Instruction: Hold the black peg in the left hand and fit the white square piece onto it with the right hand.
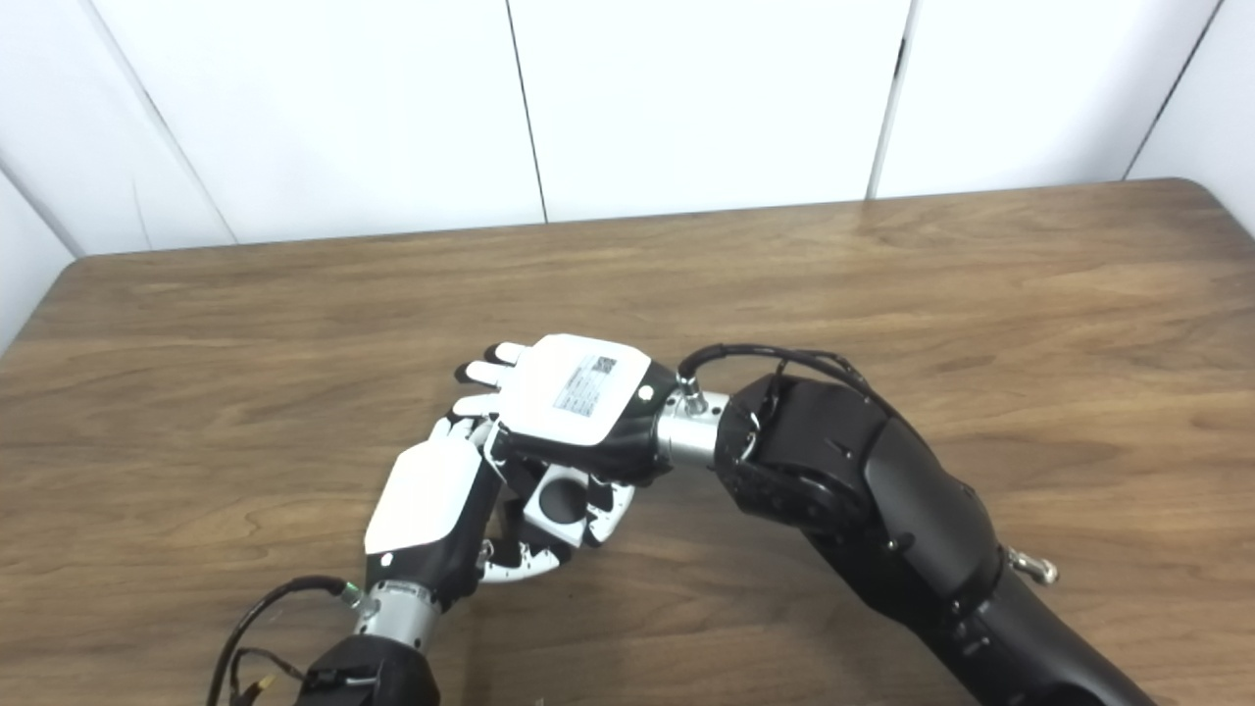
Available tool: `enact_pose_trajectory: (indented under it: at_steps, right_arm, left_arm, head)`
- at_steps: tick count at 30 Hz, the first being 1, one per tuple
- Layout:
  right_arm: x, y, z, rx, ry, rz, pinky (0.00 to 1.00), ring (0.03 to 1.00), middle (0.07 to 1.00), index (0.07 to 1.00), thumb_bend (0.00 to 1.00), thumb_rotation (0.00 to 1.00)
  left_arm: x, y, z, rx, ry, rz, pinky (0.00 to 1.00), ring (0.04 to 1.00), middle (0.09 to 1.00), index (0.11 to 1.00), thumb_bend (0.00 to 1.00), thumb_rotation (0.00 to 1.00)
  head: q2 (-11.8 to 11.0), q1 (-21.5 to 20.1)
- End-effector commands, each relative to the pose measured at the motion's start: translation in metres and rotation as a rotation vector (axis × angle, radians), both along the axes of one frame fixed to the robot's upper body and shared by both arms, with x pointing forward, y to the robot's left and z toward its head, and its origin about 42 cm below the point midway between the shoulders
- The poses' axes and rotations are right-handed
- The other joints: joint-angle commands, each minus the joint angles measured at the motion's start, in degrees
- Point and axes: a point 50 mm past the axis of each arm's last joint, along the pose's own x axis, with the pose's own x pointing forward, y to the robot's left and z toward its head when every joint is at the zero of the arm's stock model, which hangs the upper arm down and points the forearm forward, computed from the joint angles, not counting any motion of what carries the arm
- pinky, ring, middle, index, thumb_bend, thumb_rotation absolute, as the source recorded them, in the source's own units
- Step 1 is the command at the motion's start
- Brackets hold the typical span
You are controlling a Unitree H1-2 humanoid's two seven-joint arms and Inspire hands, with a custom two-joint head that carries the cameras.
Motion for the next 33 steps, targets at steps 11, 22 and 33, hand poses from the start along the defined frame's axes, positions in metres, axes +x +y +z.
enact_pose_trajectory:
  at_steps: [11,22,33]
  right_arm:
    - [0.01,-0.006,0.006,0.018,-0.041,-0.043,1.0,1.0,0.922,0.492,0.52,0.15]
    - [0.018,-0.011,0.003,0.001,-0.025,-0.105,1.0,1.0,0.925,0.649,1.0,0.28]
    - [0.022,-0.013,0.002,-0.006,-0.007,-0.132,1.0,1.0,0.928,0.639,1.0,0.31]
  left_arm:
    - [0.0,-0.007,0.003,-0.019,-0.033,0.008,1.0,1.0,0.917,0.491,0.51,0.06]
    - [0.0,-0.009,0.003,-0.01,-0.019,0.018,1.0,1.0,0.922,0.493,0.51,0.06]
    - [0.0,-0.007,0.001,0.004,-0.02,0.016,1.0,1.0,0.929,0.715,0.73,0.23]
  head:
    - [0.1,0.3]
    - [0.3,0.5]
    - [0.4,0.7]
